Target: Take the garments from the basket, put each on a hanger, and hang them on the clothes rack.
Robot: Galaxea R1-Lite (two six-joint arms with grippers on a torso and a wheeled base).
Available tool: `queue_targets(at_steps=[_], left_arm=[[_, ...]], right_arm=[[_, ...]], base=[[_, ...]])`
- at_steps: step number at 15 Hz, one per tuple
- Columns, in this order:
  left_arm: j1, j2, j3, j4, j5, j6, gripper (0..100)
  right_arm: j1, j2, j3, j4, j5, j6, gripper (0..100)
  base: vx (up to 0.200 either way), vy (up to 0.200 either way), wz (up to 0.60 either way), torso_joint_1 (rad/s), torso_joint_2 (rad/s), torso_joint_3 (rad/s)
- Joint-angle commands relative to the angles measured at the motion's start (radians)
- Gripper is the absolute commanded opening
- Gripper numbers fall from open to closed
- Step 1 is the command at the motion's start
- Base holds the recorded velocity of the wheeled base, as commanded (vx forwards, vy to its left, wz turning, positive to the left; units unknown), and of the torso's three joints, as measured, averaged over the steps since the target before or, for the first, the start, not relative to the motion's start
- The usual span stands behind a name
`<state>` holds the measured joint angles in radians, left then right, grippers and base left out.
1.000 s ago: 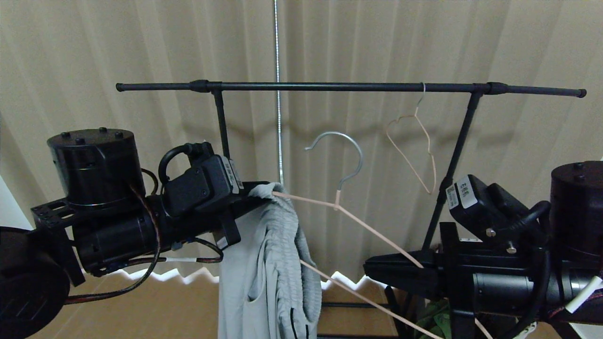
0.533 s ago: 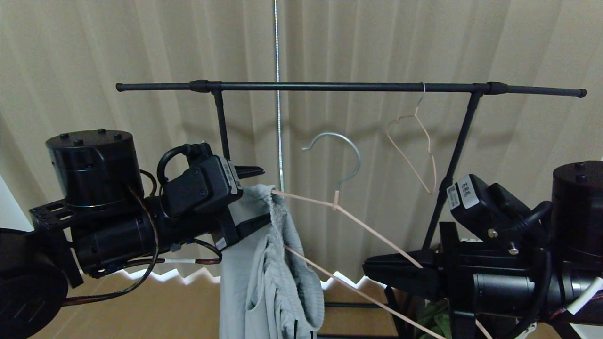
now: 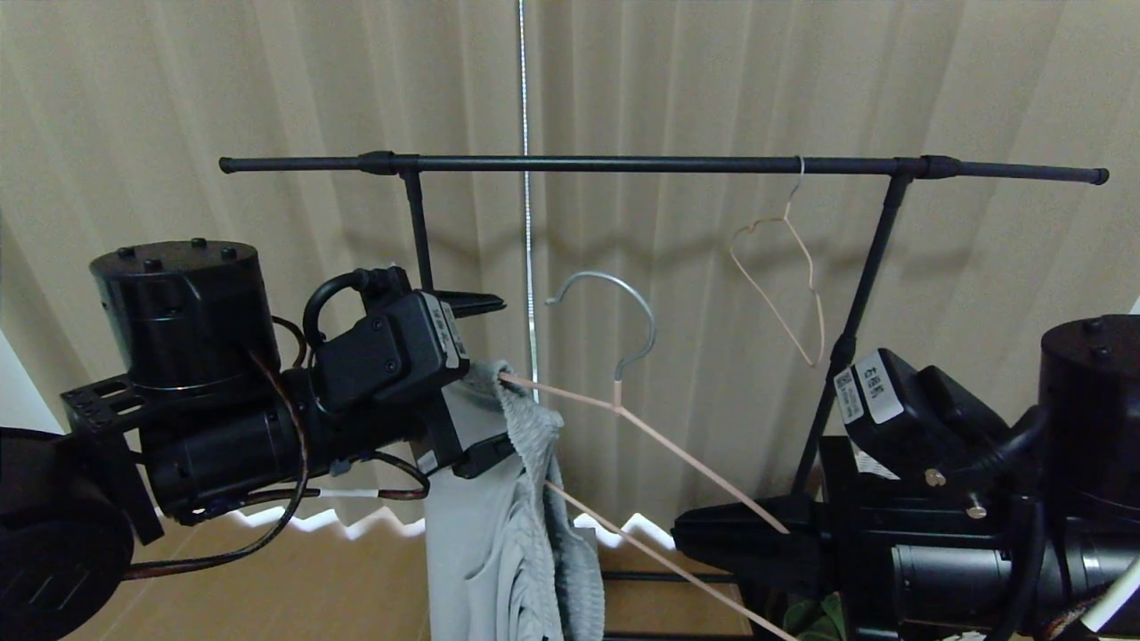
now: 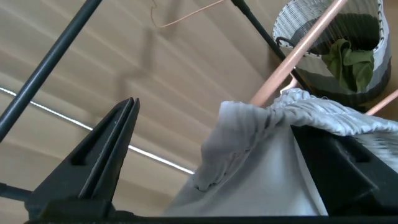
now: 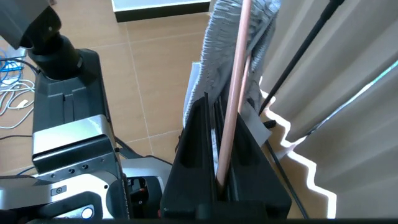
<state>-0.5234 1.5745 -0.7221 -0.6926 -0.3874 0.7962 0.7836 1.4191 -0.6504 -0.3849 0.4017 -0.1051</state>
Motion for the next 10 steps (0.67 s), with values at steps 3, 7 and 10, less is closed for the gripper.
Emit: queue_targets(at_steps=[3, 7, 10], left_arm=[[0.0, 0.002, 0.003, 0.001, 0.001, 0.0, 0], [0.002, 0.002, 0.012, 0.001, 0.001, -0.003, 0], [0.002, -0.002, 0.023, -0.001, 0.002, -0.06, 0]], right_arm=[[0.002, -0.002, 0.008, -0.003, 0.002, -0.021, 0], [0.002, -0.012, 0.009, -0.006, 0.011, -0.021, 0], [0.0, -0.017, 0.008, -0.009, 0.011, -0.021, 0]], base=[[0.0, 0.0, 0.0, 0.0, 0.0, 0.0], [0.0, 0.0, 0.0, 0.0, 0.0, 0.0], [0.0, 0.0, 0.0, 0.0, 0.0, 0.0]])
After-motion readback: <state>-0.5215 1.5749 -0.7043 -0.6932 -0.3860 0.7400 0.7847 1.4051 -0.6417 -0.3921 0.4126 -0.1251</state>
